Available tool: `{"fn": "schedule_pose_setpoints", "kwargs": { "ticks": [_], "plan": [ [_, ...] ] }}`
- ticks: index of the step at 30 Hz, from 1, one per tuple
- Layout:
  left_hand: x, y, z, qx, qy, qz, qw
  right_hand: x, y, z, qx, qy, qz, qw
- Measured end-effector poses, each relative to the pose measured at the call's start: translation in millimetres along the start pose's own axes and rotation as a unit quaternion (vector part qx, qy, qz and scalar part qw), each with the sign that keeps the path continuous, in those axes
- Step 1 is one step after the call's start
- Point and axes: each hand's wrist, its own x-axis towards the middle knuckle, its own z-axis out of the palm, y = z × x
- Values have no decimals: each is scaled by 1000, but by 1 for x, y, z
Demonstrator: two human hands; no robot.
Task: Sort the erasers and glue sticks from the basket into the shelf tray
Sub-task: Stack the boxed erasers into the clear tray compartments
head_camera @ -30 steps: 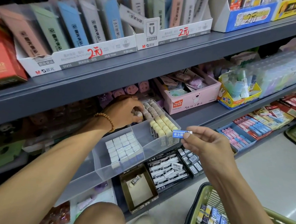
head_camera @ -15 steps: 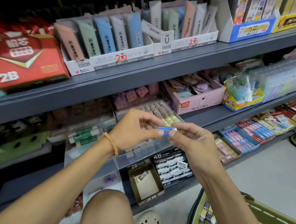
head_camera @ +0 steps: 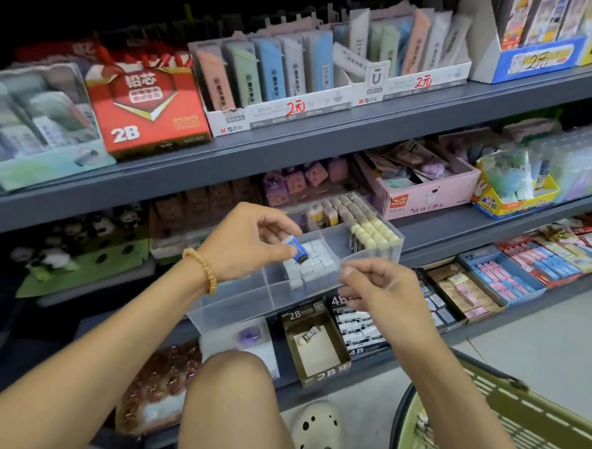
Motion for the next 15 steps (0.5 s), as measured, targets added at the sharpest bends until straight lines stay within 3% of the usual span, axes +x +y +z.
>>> {"fn": "schedule_pose_setpoints", "kwargs": {
  "ticks": [5,15],
  "plan": [
    [13,-27,-10,235,-28,-40,971,-18,28,-30,-38,52,56,996],
    [40,-53,7,364,-79,15,928,-38,78,-49,-19,117,166,979]
  ]
}}
